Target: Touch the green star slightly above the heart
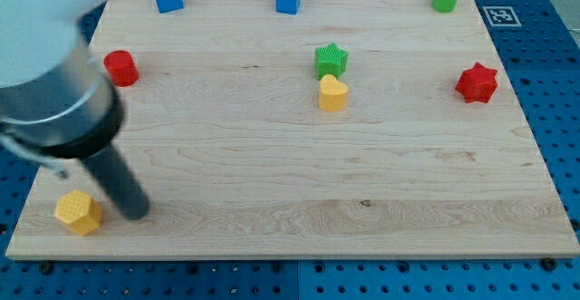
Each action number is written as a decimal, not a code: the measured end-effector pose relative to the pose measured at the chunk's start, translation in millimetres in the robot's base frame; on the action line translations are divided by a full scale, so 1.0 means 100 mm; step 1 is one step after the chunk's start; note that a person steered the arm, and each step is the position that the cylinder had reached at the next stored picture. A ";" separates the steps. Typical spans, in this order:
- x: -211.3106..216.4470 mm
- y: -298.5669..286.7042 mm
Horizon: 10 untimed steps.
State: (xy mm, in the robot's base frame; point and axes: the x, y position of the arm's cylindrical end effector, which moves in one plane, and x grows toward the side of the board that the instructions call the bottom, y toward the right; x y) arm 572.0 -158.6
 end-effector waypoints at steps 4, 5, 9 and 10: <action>-0.89 0.50; -1.01 0.45; -2.80 1.78; -2.73 1.89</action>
State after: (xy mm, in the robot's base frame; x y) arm 298.5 29.9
